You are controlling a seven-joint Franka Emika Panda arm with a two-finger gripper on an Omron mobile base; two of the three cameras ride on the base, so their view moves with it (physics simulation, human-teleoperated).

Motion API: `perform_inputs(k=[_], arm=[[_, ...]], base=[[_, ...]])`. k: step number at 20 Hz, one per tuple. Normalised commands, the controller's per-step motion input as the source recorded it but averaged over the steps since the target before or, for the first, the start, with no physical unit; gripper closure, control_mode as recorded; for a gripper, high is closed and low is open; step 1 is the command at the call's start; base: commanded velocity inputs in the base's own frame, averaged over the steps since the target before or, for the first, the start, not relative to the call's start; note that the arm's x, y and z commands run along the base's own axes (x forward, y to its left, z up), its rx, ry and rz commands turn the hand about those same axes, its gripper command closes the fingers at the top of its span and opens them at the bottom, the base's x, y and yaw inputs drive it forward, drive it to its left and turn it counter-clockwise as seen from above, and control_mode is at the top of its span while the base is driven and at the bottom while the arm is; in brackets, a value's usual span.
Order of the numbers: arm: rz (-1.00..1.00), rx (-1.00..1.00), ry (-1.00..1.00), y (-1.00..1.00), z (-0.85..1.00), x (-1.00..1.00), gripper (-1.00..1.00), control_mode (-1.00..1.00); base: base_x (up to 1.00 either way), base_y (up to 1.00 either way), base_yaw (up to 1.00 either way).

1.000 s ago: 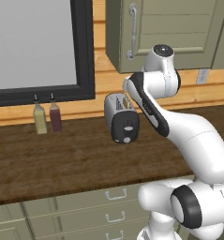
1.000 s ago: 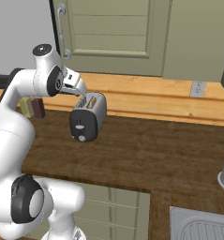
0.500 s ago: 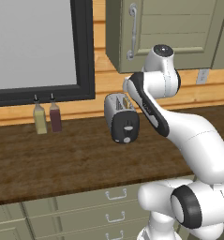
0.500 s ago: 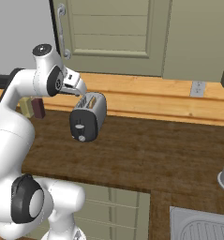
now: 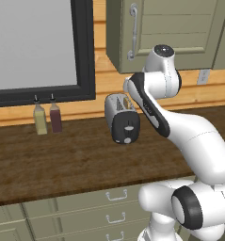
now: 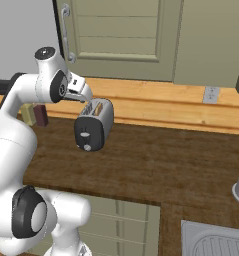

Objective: Start the toaster. Once the lever pops up, take the bread to the plate on the dining counter.

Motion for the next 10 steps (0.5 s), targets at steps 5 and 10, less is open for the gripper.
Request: perform_inputs(k=[5,10], arm=[[0.00,0.00,0.00,0.00,0.00,0.00,-1.00,-1.00],[0.00,0.00,0.00,0.00,0.00,0.00,-1.00,-1.00]], base=[[0.00,0.00,0.00],[0.00,0.00,0.00]])
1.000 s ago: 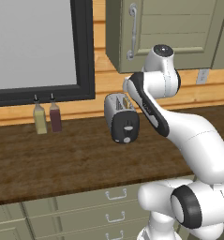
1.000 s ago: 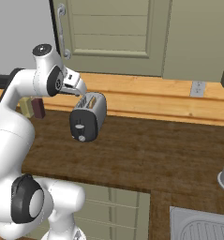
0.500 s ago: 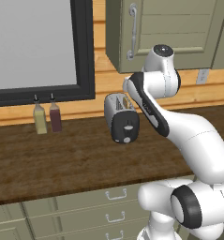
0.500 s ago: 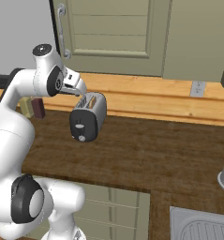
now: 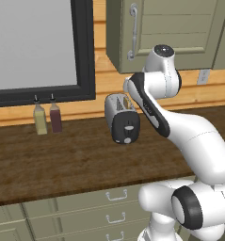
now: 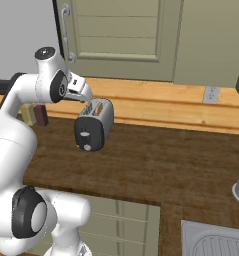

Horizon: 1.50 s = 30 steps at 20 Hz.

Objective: Start the toaster. Once the lever pops up, take the bread to the plate on the dining counter.

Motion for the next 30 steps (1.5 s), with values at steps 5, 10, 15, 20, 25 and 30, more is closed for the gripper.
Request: perform_inputs(k=[5,10,15,20,25,30], arm=[[0.00,0.00,0.00,0.00,0.00,0.00,-1.00,-1.00],[0.00,0.00,0.00,0.00,0.00,0.00,-1.00,-1.00],[0.00,0.00,0.00,0.00,0.00,0.00,-1.00,-1.00],[0.00,0.00,0.00,0.00,0.00,0.00,-1.00,-1.00],[0.00,0.00,0.00,0.00,0.00,0.00,-1.00,-1.00],[0.00,0.00,0.00,0.00,0.00,0.00,-1.00,-1.00]], base=[[0.00,0.00,0.00],[0.00,0.00,0.00],[0.00,0.00,0.00],[0.00,0.00,0.00],[0.00,0.00,0.00],[0.00,0.00,0.00]])
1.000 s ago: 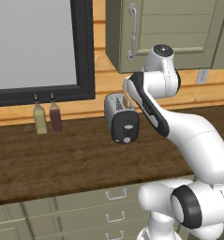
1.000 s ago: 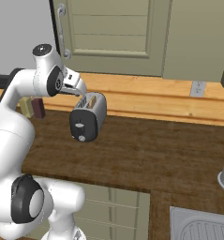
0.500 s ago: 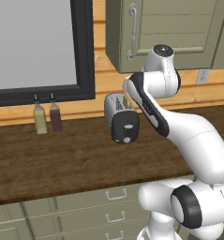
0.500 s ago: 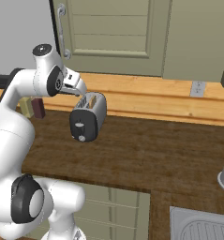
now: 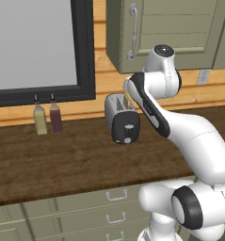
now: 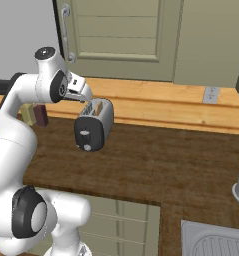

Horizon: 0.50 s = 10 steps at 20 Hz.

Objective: Start the toaster. Once the lever pops up, take the bread to the plate on the dining counter.

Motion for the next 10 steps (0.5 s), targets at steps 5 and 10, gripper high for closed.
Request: perform_inputs(k=[5,10], arm=[[0.00,0.00,0.00,0.00,0.00,0.00,-1.00,-1.00],[0.00,0.00,0.00,0.00,-0.15,0.00,-1.00,-1.00]], base=[[0.00,0.00,0.00],[0.00,0.00,0.00]])
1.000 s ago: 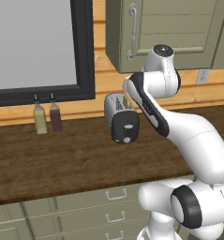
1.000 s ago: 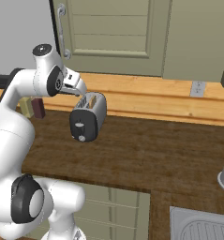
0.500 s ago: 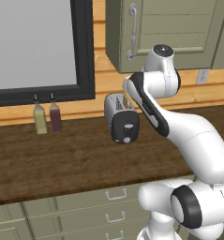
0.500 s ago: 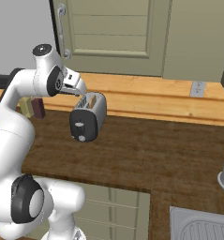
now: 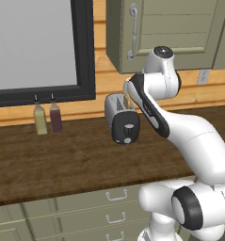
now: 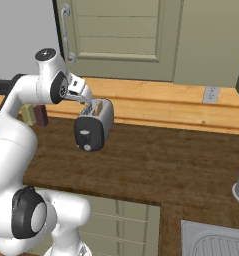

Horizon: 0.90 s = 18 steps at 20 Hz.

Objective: Start the toaster. Once the lever pops up, take the bread to the plate on the dining counter.

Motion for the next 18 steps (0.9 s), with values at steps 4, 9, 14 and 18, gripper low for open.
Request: perform_inputs(k=[4,9,14,18], arm=[[0.00,0.00,0.00,0.00,-0.22,0.00,-1.00,-1.00],[0.00,0.00,-0.03,0.00,-0.22,0.00,-1.00,-1.00],[0.00,-0.04,-0.10,-0.09,-0.20,0.00,-1.00,-1.00],[0.00,-0.04,-0.14,-0.14,-0.22,0.04,-1.00,-1.00]], base=[[0.00,0.00,0.00],[0.00,0.00,0.00],[0.00,0.00,0.00],[0.00,0.00,0.00]])
